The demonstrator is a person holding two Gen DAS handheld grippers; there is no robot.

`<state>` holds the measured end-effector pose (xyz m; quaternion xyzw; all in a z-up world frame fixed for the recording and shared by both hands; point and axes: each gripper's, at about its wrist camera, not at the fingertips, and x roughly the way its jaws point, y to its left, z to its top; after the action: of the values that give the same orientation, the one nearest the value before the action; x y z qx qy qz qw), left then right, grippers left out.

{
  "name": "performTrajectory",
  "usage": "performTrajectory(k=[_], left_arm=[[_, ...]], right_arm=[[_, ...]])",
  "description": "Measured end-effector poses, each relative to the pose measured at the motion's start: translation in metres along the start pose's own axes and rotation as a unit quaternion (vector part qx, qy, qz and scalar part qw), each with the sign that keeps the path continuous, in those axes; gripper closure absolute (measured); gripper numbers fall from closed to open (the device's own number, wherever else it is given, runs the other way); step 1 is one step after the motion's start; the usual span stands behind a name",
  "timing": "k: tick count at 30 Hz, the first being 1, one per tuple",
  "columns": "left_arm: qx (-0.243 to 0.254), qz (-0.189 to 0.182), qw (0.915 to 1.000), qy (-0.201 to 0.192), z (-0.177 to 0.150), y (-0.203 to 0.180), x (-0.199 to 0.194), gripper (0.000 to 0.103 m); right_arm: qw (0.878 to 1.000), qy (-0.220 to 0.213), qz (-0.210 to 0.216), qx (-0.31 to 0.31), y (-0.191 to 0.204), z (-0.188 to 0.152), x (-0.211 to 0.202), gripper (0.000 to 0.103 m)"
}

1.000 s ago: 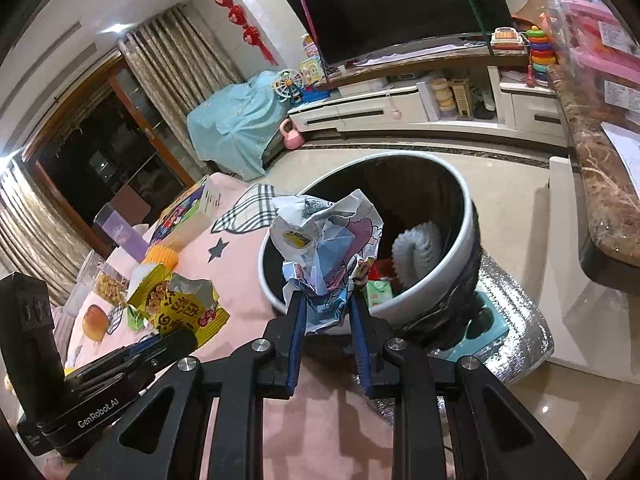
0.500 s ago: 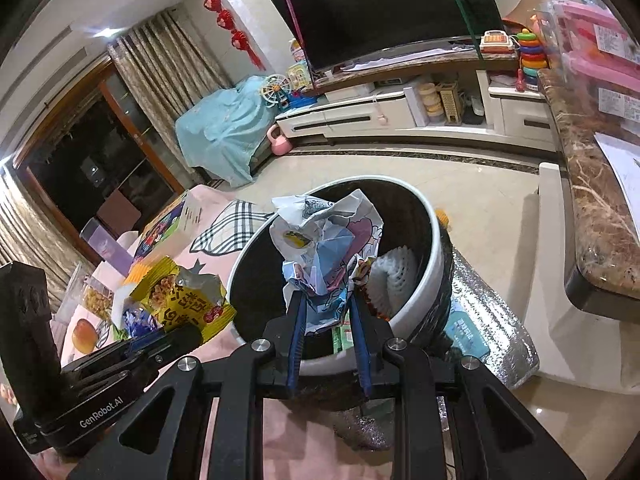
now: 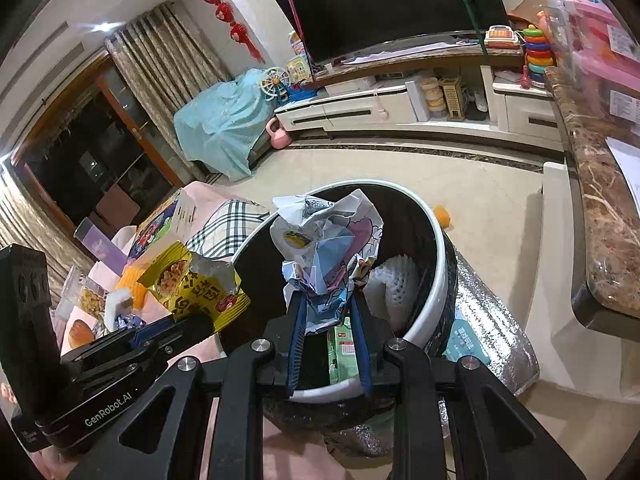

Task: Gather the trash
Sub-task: 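Carry the yellow snack bag and crumpled wrapper over the trash bin with both tools, then open both tools to drop the snack bag and wrapper into the bin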

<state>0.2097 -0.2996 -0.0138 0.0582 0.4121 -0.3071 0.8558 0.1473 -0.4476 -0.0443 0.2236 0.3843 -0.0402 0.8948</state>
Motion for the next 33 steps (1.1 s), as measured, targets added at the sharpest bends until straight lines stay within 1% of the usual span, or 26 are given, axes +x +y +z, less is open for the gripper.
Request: performTrajectory(k=[14, 20, 21, 22, 24, 25, 26, 28, 32, 33], left_arm=[[0.002, 0.003, 0.9998, 0.017, 0.006, -0.004, 0.018, 0.084], [-0.008, 0.001, 0.9995, 0.029, 0.007, -0.002, 0.024, 0.082], [-0.010, 0.001, 0.9995, 0.030, 0.007, -0.002, 0.024, 0.079], [-0.011, 0.001, 0.9995, 0.030, 0.007, -0.001, 0.024, 0.075], [-0.012, 0.005, 0.9995, 0.027, 0.007, -0.001, 0.023, 0.067], [-0.014, 0.006, 0.9996, 0.024, 0.006, 0.000, 0.021, 0.064], [-0.015, 0.004, 0.9996, 0.022, 0.006, 0.001, 0.020, 0.064], [-0.018, 0.002, 0.9996, 0.019, 0.004, 0.002, 0.016, 0.061], [-0.027, 0.005, 0.9995, 0.013, -0.002, 0.006, 0.007, 0.058], [-0.030, 0.007, 0.9995, 0.011, -0.006, 0.008, 0.004, 0.056]], right_arm=[[1.000, 0.011, -0.009, 0.002, -0.005, 0.007, 0.012, 0.079], [1.000, 0.018, -0.007, 0.008, -0.007, 0.011, 0.017, 0.076], [1.000, 0.019, -0.006, 0.009, -0.007, 0.011, 0.017, 0.074], [1.000, 0.020, -0.006, 0.011, -0.008, 0.012, 0.017, 0.071], [1.000, 0.019, -0.005, 0.016, -0.010, 0.012, 0.016, 0.068], [1.000, 0.018, -0.006, 0.017, -0.010, 0.012, 0.016, 0.064], [1.000, 0.018, -0.006, 0.018, -0.010, 0.012, 0.015, 0.062], [1.000, 0.014, -0.004, 0.018, -0.010, 0.012, 0.013, 0.053], [1.000, 0.007, -0.002, 0.013, -0.006, 0.009, 0.007, 0.044], [1.000, 0.005, -0.001, 0.012, -0.004, 0.009, 0.006, 0.040]])
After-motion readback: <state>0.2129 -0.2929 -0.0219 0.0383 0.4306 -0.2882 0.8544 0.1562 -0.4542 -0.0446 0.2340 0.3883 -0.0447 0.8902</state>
